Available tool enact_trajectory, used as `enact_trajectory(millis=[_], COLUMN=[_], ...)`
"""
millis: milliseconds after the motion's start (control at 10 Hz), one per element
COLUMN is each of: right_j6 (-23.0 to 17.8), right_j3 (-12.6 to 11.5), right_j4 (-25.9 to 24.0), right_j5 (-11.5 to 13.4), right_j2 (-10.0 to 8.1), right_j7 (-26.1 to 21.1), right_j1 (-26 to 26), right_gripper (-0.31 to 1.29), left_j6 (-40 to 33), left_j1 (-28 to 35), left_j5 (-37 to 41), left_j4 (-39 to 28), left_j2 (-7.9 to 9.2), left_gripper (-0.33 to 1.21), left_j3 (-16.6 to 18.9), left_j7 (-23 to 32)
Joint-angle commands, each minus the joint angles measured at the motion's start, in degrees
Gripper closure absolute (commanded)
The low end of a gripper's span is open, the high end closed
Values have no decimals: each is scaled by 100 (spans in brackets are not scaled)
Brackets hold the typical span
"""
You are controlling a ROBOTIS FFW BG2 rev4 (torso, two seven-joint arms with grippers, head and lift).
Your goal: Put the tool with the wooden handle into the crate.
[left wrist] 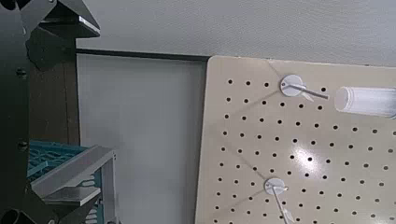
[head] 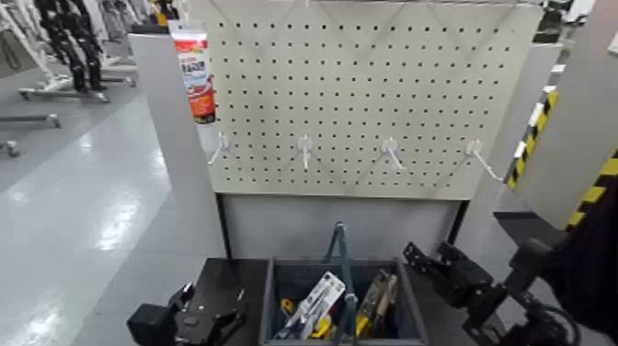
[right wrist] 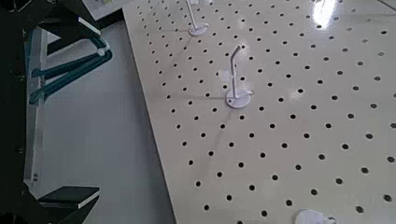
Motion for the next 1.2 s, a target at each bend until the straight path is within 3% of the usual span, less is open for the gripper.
enact_trajectory(millis=[100,300,500,600,1200], right_j6=[-50,-111,-568,-594,-1386], right_j3=[-124,-212,-238,-291,-124], right_j4=[-871,-1276,-1425,-1504,-1399], right_j5=[915,1266,1574,1706,2189], right_j2=[127,188,312,364,593], right_j7=[-703,-1001,-1327,-1388,-1713], right_j1=[487,813,1173,1314,1806], right_gripper=[12,12,14,14,13], left_j6=[0,0,0,0,-18], left_j1=[9,18,35,35,53], left_j5=[0,0,0,0,0], left_j4=[-9,-18,-27,-27,-35], left_j2=[1,9,9,9,9], left_gripper=[11,11,11,11,11], left_j3=[9,9,17,26,35], left_j7=[-9,-9,-18,-18,-26])
